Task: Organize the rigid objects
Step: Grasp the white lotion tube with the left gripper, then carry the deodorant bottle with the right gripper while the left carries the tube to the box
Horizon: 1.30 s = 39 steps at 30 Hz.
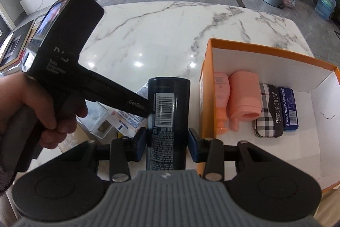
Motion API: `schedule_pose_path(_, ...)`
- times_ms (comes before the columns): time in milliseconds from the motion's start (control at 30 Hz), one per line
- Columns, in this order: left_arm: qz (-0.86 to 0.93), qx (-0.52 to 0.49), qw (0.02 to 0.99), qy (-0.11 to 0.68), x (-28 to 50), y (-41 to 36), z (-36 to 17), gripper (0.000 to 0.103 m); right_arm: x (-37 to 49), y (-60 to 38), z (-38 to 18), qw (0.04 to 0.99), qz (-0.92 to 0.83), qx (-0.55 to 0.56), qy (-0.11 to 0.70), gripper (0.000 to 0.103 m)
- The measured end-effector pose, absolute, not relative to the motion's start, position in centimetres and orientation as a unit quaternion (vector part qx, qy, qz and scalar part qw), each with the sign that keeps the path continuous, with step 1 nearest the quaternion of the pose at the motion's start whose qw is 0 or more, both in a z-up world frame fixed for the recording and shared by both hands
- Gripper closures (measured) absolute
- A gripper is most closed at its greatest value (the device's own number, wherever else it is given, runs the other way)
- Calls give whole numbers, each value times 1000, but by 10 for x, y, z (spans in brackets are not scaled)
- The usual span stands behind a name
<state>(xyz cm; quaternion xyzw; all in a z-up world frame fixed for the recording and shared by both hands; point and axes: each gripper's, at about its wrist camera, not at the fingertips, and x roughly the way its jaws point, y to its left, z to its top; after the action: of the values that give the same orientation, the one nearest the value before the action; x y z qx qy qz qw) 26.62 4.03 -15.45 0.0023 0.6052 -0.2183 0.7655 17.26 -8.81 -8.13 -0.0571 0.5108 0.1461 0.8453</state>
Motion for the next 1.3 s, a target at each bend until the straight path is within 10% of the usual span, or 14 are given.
schedule_pose_path(133, -214, -50, 771, 597, 260, 51, -143, 81, 171, -92, -81, 845, 149, -46, 512, 61)
schedule_pose_path(1300, -168, -104, 875, 442, 169, 11, 17, 87, 142, -204, -20, 881, 165, 92, 435, 61)
